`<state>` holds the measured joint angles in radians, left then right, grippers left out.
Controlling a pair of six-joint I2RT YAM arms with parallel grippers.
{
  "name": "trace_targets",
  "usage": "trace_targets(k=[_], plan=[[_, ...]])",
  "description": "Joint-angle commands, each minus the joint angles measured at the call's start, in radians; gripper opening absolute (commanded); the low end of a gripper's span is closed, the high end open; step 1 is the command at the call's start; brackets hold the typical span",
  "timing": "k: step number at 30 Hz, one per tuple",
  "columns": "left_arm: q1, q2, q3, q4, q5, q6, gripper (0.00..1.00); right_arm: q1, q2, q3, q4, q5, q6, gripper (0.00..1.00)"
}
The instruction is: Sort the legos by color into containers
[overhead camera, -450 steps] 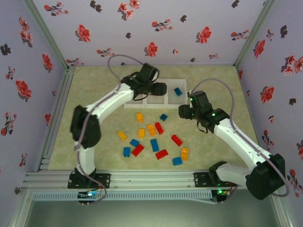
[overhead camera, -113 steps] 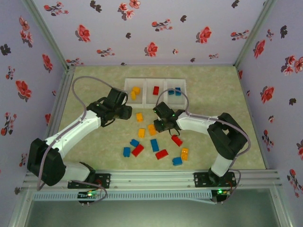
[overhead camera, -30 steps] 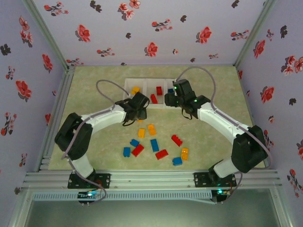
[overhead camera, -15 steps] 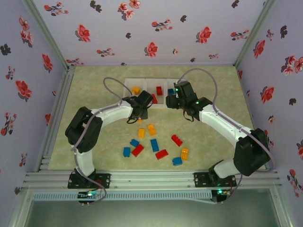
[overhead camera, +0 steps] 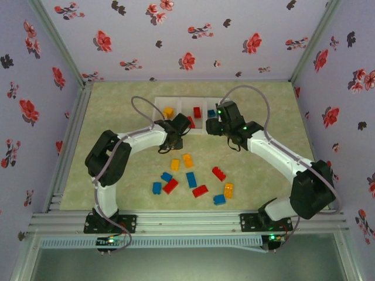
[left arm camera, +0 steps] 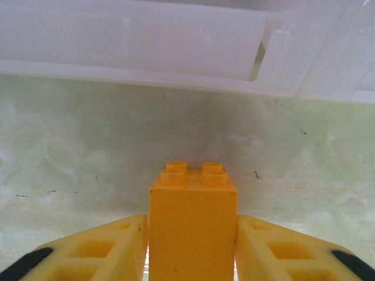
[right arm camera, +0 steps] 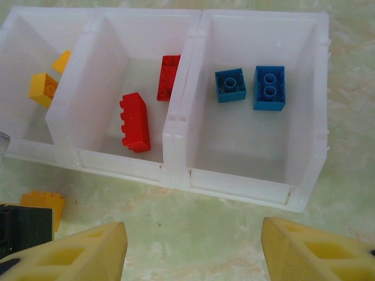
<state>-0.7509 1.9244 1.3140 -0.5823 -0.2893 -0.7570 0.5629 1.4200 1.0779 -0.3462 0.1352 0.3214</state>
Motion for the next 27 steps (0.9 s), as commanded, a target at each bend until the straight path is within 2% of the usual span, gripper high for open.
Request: trace_targets(k=[1, 10, 18, 27], plan=[[-0.007, 0.025, 0.027, -0.030, -0.032, -0.001, 0.39, -0.004, -0.032, -0.016, -0.011, 0.016, -0.007, 0.63], [-0.007, -0.001, 0.048, -0.075, -0.043, 0.022, 0.33, -0.003, -0.054, -0.029, -0.010, 0.022, -0.009, 0.62], [0.001, -0.097, 0.106, -0.183, -0.094, 0.136, 0.31, -0.003, -0.074, -0.034, -0.023, 0.026, -0.010, 0.62], [0.076, -0.187, 0.189, -0.242, -0.136, 0.234, 0.31, -0.003, -0.107, -0.042, -0.031, 0.026, -0.012, 0.62]])
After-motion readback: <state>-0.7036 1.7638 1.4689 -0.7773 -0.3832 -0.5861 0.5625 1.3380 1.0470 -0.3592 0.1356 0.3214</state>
